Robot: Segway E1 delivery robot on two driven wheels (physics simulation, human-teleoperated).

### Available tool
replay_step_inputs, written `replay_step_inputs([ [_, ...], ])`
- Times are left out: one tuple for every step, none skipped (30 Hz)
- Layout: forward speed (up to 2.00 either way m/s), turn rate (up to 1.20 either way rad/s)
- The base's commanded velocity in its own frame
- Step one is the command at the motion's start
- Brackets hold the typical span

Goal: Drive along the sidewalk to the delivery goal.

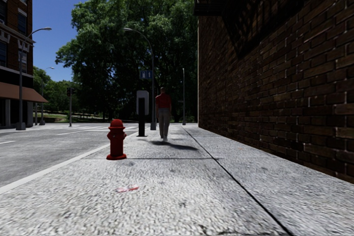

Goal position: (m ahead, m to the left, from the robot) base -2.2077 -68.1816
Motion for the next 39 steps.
replay_step_inputs([
  [2.00,0.00],
  [2.00,0.00],
  [2.00,0.00],
  [2.00,0.00],
  [2.00,0.00],
  [2.00,0.00],
  [2.00,0.00],
  [2.00,0.00],
  [2.00,0.00],
  [2.00,0.00],
  [2.00,0.00],
  [2.00,0.00],
  [2.00,0.00],
  [2.00,0.00],
  [2.00,0.00],
  [2.00,0.00],
  [2.00,0.00],
  [2.00,0.00],
  [2.00,0.00],
  [2.00,0.00],
  [2.00,0.00],
  [2.00,0.00],
  [2.00,0.00],
  [2.00,0.00],
  [2.00,0.00],
  [2.00,0.00],
  [2.00,0.00],
  [2.00,0.00],
  [2.00,0.00],
  [2.00,0.00],
  [2.00,0.00],
  [2.00,0.00],
  [2.00,0.00],
  [2.00,0.00],
  [2.00,0.00],
  [2.00,0.00],
  [2.00,0.00],
  [2.00,0.00],
  [2.00,0.00],
])
